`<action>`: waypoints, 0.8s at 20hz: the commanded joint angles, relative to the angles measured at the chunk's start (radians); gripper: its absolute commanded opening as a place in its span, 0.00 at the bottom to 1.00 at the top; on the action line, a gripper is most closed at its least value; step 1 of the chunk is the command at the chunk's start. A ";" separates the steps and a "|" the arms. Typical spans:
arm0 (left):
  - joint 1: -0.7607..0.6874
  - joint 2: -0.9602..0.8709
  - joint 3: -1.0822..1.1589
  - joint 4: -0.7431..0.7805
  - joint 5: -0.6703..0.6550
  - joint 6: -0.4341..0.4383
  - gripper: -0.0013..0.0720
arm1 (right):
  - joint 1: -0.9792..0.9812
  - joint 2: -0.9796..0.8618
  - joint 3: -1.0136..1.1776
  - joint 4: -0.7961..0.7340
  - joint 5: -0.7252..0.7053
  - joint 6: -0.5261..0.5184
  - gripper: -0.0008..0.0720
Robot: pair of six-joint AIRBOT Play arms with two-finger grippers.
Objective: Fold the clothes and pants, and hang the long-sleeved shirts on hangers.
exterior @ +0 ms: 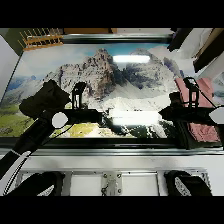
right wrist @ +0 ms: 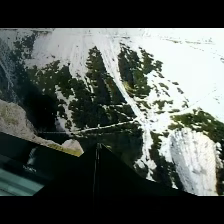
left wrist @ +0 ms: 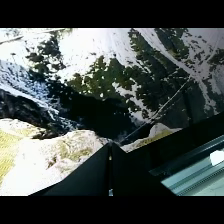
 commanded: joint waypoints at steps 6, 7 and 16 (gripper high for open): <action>0.001 0.001 0.000 0.000 0.000 0.000 0.04 | 0.001 -0.001 0.000 0.000 0.000 0.000 0.02; 0.000 0.001 0.000 0.000 0.000 0.000 0.04 | 0.001 -0.001 0.000 0.000 0.000 0.000 0.02; 0.045 0.001 0.043 0.146 0.051 0.096 0.81 | 0.001 -0.001 0.000 0.000 0.000 0.000 0.02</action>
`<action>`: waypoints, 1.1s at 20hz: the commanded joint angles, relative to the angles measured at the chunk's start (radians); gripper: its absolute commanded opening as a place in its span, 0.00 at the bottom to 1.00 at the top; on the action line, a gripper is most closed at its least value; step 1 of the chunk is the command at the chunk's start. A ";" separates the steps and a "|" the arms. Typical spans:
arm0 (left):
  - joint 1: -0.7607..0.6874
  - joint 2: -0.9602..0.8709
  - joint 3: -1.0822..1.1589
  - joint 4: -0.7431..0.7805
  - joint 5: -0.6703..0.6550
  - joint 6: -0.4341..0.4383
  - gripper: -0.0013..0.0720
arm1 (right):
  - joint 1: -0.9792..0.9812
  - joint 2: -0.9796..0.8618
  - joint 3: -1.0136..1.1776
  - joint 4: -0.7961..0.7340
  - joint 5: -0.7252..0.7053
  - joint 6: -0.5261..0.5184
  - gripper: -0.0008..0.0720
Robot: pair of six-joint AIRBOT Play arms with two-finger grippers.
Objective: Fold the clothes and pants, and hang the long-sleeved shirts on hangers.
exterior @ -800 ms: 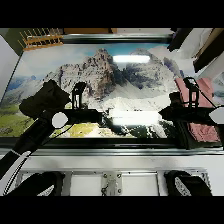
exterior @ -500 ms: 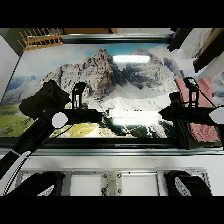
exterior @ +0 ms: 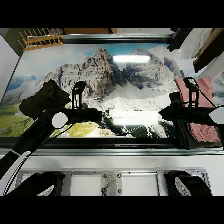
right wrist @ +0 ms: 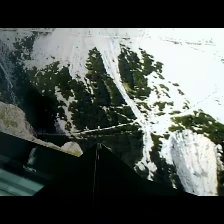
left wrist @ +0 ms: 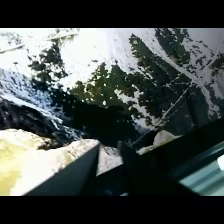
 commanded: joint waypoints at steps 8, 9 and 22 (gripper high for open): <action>0.515 -0.198 0.368 0.479 -0.109 0.071 0.98 | 0.001 -0.001 0.000 0.000 0.000 0.000 0.02; 0.558 -0.252 0.396 0.479 -0.113 0.071 0.98 | 0.001 -0.001 0.000 0.000 0.000 0.000 0.02; 0.631 -0.633 0.438 0.477 -0.137 0.017 0.31 | 0.001 -0.001 0.000 0.000 0.000 0.000 0.02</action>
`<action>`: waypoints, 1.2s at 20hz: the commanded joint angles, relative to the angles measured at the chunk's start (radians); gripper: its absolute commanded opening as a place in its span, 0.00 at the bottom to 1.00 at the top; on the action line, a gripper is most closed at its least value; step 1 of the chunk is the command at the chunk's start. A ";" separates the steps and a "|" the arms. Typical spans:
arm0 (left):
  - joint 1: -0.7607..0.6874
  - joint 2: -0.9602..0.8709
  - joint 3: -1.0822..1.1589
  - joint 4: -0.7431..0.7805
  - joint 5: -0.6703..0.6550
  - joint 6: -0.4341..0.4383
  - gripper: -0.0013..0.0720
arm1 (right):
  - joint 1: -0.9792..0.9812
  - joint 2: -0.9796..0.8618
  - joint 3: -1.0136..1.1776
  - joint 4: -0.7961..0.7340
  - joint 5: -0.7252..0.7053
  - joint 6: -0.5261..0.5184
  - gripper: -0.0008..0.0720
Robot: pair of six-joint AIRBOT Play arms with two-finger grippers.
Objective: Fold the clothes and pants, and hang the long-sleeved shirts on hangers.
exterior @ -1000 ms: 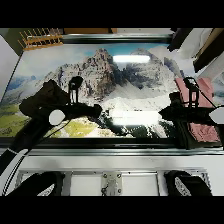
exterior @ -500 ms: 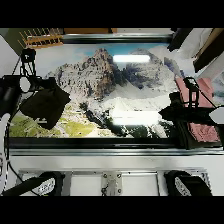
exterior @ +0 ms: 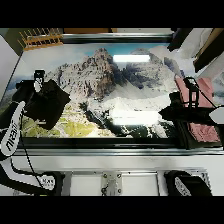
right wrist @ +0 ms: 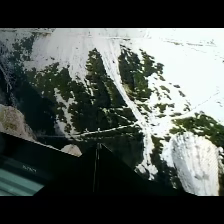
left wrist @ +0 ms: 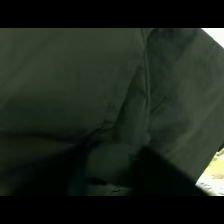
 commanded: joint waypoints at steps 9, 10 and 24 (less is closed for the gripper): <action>-0.249 0.319 0.238 -0.323 -0.005 0.050 0.03 | 0.001 0.000 0.000 0.118 0.004 0.001 0.02; -0.318 0.351 0.285 -0.344 0.010 0.058 0.03 | 0.001 0.000 0.000 0.143 0.028 0.000 0.02; -0.601 0.533 0.315 -0.354 -0.206 0.149 0.04 | -0.253 0.023 0.348 -0.111 0.013 -0.002 0.01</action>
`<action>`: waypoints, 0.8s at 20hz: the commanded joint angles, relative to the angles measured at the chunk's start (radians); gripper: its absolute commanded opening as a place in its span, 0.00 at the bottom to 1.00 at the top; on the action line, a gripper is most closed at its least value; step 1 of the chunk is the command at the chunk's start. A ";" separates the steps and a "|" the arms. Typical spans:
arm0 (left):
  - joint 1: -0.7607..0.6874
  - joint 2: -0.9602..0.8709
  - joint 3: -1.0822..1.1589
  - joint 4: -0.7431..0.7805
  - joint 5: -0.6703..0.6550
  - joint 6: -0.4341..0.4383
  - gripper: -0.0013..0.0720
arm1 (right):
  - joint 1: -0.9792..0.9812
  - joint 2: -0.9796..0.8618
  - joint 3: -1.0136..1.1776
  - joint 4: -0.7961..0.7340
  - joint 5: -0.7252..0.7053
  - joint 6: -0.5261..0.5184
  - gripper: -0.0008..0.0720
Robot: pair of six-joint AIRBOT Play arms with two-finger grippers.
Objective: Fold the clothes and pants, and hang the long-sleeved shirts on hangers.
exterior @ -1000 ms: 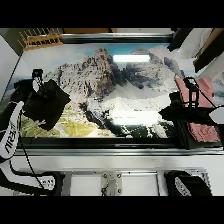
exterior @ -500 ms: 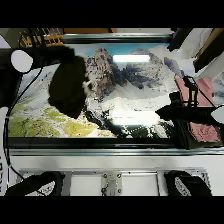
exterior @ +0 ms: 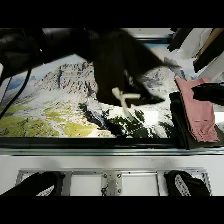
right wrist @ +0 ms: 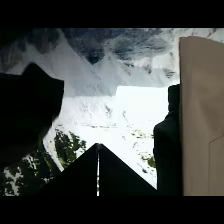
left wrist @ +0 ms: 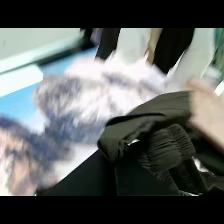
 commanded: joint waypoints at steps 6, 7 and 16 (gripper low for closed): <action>0.272 -0.038 -0.601 -0.009 -0.053 0.008 0.04 | -0.027 -0.104 -0.016 0.150 0.022 0.027 0.80; 0.296 -0.064 -0.633 -0.010 -0.060 0.008 0.04 | -0.023 -0.134 -0.030 0.164 0.038 0.028 0.91; 0.356 -0.135 -0.680 -0.008 -0.094 0.009 0.04 | 0.347 -0.528 -0.270 0.233 -0.061 0.050 0.91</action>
